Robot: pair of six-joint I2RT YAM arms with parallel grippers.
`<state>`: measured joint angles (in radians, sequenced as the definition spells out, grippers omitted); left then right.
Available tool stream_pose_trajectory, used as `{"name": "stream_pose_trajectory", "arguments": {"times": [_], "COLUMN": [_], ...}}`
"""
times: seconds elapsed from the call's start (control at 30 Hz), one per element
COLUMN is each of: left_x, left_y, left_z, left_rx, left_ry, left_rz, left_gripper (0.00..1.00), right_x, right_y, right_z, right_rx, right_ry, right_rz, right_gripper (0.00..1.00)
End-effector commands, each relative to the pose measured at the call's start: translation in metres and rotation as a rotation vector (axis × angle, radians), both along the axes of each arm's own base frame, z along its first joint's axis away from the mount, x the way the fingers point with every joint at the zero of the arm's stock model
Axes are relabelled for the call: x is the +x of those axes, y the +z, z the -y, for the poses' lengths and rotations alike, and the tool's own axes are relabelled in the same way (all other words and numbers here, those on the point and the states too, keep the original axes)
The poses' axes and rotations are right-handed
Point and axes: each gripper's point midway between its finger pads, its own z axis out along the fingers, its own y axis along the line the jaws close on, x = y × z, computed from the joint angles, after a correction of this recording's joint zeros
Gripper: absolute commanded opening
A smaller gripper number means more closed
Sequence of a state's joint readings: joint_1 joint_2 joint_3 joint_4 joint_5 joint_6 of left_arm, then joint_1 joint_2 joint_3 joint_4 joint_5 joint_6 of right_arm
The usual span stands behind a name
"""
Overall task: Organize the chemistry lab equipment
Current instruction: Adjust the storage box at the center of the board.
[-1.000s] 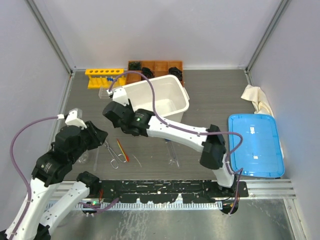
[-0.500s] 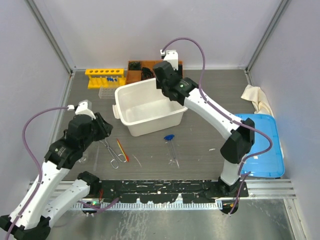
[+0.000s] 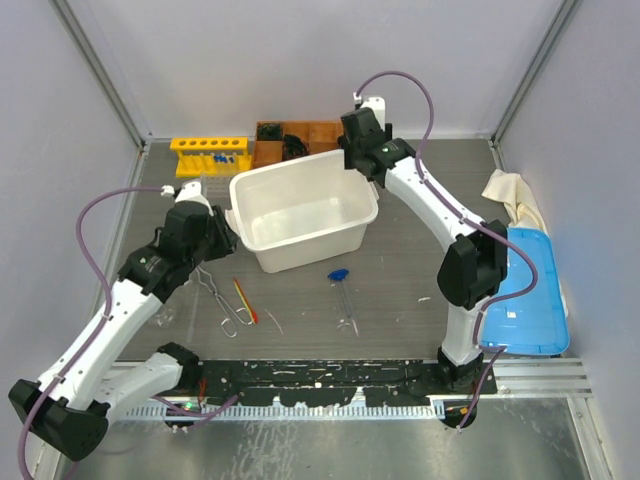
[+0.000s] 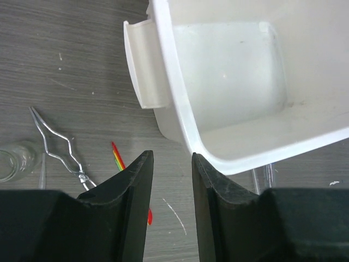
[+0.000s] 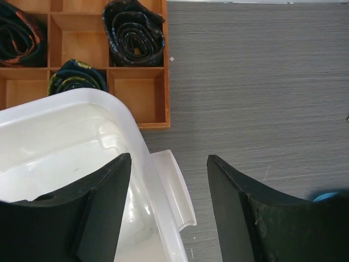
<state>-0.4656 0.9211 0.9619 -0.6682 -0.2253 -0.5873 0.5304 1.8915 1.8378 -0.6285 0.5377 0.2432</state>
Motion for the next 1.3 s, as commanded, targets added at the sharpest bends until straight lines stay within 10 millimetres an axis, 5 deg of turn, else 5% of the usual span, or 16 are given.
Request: {"name": "stream_pose_trajectory", "arguments": {"times": [0.0,0.3,0.5,0.67,0.87,1.27], "left_x": [0.022,0.025,0.031,0.033,0.033,0.023], "left_y": [0.034,0.040,0.034,0.031,0.034,0.039], "left_z": [0.006,0.014,0.016,0.020,0.021,0.018], "left_rx": [-0.027,-0.047,-0.029,-0.039,-0.049,-0.065], "left_ry": [0.008,-0.019,-0.022,-0.031,-0.034,-0.034], "left_rz": [0.109,0.114,0.099,0.088,0.096,0.104], "left_gripper": [0.36,0.36,0.37,0.36,0.36,0.36], "right_x": [-0.001,-0.023,-0.038,-0.057,-0.068,-0.083], "right_y": [0.013,-0.030,-0.032,-0.032,-0.034,-0.033], "right_z": [-0.005,-0.009,-0.007,-0.006,-0.004,-0.001], "right_rx": [0.055,0.099,0.141,0.190,0.206,0.161], "right_ry": [0.055,0.093,0.092,0.096,0.110,0.096], "right_rz": [0.021,-0.060,-0.078,-0.090,-0.090,-0.068], "right_gripper": [0.63,0.61,0.26,0.18,0.22,0.52]}}
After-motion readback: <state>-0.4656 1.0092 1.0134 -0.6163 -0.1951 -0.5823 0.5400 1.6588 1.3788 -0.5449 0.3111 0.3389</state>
